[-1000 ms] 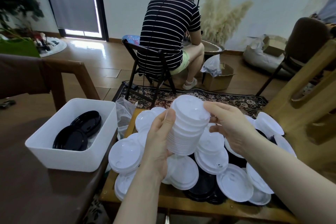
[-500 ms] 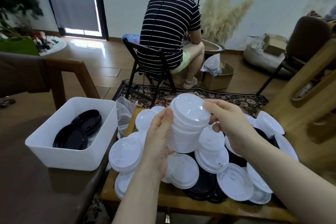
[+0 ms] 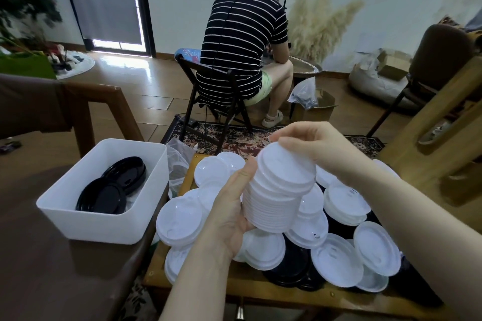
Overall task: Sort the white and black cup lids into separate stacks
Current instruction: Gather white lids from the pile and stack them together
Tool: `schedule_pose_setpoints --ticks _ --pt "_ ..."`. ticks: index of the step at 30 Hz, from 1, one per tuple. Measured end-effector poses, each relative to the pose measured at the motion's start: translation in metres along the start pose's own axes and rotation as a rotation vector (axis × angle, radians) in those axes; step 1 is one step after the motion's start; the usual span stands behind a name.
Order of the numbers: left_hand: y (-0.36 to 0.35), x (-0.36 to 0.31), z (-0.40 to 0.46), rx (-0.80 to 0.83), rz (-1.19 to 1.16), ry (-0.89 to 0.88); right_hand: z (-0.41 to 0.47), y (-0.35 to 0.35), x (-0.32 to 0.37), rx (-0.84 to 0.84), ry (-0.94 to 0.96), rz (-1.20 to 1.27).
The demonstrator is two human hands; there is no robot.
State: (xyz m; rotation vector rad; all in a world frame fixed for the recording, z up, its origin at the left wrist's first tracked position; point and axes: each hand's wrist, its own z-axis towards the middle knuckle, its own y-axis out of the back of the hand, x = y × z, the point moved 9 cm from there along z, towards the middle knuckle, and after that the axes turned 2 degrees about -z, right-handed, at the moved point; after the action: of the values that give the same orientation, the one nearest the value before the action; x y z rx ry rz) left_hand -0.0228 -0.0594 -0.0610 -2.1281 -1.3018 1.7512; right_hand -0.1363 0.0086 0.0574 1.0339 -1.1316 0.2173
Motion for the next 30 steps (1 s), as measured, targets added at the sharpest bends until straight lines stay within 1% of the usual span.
schedule_pose_setpoints --ticks 1,4,5,10,14,16,18,19,24,30 --pt "0.000 -0.001 -0.001 -0.002 -0.011 -0.004 0.001 -0.004 -0.001 -0.017 0.007 -0.037" --pt "0.003 -0.005 -0.001 -0.022 -0.026 -0.030 -0.003 -0.003 -0.002 -0.158 0.053 -0.220" --pt "0.005 -0.006 -0.002 -0.026 -0.025 -0.045 -0.006 -0.004 0.000 -0.172 0.062 -0.246" --pt "0.015 -0.015 -0.002 -0.114 0.054 -0.140 -0.021 -0.013 0.003 -0.070 0.006 -0.388" --pt "0.016 -0.015 -0.004 -0.118 0.081 -0.145 -0.027 -0.019 0.008 0.038 0.063 -0.347" --pt "0.015 -0.014 -0.005 -0.109 0.069 -0.136 -0.026 -0.007 0.009 0.019 0.099 -0.295" --pt "0.015 -0.014 -0.005 -0.103 0.070 -0.124 -0.025 0.012 0.005 -0.024 0.094 -0.264" --pt "0.014 -0.013 -0.005 -0.102 0.070 -0.117 -0.024 0.018 0.003 -0.018 0.097 -0.269" --pt "0.007 -0.009 -0.004 -0.059 0.107 -0.075 -0.027 -0.002 0.004 0.204 0.230 -0.359" --pt "0.005 -0.011 -0.006 -0.011 0.114 -0.093 -0.031 -0.018 0.004 0.328 0.246 -0.343"
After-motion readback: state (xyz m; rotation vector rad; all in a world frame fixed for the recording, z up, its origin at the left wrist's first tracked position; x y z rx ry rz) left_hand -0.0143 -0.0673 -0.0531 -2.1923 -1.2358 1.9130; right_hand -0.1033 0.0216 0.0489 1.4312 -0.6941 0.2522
